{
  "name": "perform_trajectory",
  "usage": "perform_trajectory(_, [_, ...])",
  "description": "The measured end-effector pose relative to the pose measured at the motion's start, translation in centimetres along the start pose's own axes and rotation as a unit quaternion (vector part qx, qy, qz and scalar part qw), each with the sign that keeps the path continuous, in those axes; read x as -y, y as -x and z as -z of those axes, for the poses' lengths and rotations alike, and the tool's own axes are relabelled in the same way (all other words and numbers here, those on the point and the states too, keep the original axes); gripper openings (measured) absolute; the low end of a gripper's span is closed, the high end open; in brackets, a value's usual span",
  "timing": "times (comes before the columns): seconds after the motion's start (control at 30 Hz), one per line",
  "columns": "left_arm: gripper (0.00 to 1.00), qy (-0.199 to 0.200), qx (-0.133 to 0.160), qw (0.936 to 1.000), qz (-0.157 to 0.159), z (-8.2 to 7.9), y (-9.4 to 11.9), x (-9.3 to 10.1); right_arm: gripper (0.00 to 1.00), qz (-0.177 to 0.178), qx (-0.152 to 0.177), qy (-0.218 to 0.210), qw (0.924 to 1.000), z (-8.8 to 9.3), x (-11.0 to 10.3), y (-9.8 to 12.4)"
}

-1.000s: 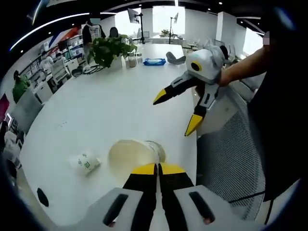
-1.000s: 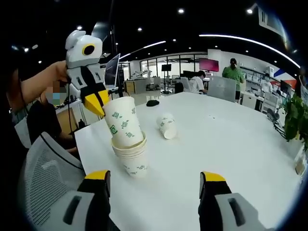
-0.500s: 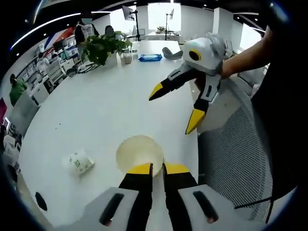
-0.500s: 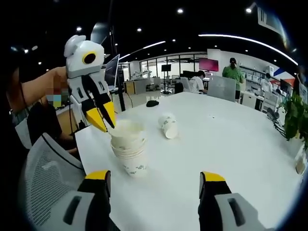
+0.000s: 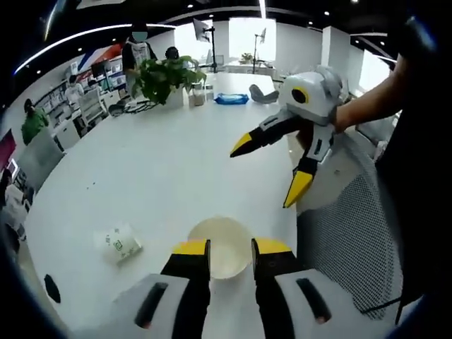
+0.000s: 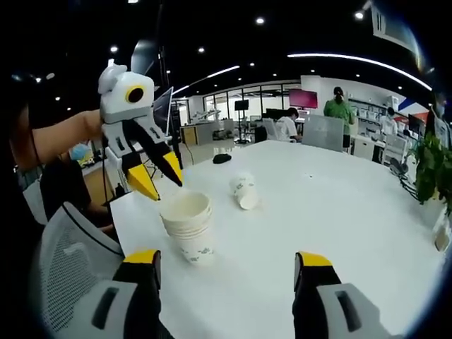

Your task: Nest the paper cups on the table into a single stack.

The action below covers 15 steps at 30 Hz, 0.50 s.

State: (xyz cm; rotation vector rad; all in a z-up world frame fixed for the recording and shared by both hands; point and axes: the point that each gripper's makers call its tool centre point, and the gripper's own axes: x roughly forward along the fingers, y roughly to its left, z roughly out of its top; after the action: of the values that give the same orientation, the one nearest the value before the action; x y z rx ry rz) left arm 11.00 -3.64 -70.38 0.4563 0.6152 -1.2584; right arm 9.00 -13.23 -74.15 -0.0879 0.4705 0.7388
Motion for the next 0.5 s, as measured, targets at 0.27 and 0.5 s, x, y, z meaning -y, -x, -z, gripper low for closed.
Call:
perform_trajectory(0.27, [0.46,0.030,0.018,0.9981,-0.051,0.4,0.8,-3.1,0.79,0.004,0.011,-0.009,0.9999,-0.4,0.4,0.1])
perform_trajectory(0.5, [0.64,0.074,0.060,0.9902,-0.102,0.6,1.3,-6.0,0.79,0.006,0.009,-0.010,0.9999,-0.3,0.3,0.0])
